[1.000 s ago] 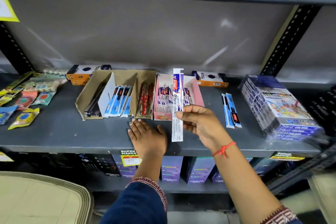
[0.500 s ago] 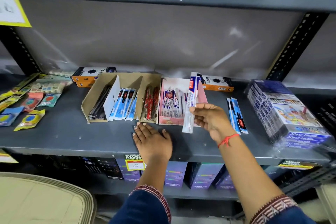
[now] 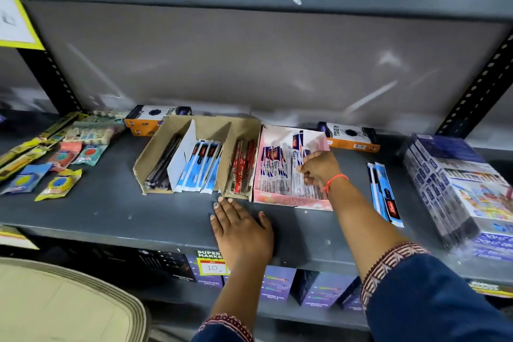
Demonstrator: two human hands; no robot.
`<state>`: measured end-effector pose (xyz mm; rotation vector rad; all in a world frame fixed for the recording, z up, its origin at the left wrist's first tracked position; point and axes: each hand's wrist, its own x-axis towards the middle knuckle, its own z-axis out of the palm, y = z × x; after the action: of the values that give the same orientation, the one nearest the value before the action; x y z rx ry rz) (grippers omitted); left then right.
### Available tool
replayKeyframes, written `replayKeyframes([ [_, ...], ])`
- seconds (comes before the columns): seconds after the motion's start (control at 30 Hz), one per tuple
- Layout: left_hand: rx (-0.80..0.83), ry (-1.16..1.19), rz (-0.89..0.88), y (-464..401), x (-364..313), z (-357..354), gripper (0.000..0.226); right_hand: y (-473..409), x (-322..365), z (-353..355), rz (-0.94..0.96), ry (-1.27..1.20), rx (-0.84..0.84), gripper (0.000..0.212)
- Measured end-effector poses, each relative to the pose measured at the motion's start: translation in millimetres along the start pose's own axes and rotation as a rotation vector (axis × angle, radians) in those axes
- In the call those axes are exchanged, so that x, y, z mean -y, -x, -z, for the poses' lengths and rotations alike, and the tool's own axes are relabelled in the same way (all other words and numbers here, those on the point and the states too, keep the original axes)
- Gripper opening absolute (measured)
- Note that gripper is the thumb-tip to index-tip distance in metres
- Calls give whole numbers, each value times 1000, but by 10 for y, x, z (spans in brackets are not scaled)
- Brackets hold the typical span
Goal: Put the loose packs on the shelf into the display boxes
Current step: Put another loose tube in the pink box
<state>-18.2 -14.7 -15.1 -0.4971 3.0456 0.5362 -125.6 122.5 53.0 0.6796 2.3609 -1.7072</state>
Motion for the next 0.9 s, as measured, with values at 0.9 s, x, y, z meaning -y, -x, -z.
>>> replayKeyframes([
  [0.9, -8, -22, -5, 21, -18, 10, 73, 137, -232, 363, 261, 132, -490, 26],
])
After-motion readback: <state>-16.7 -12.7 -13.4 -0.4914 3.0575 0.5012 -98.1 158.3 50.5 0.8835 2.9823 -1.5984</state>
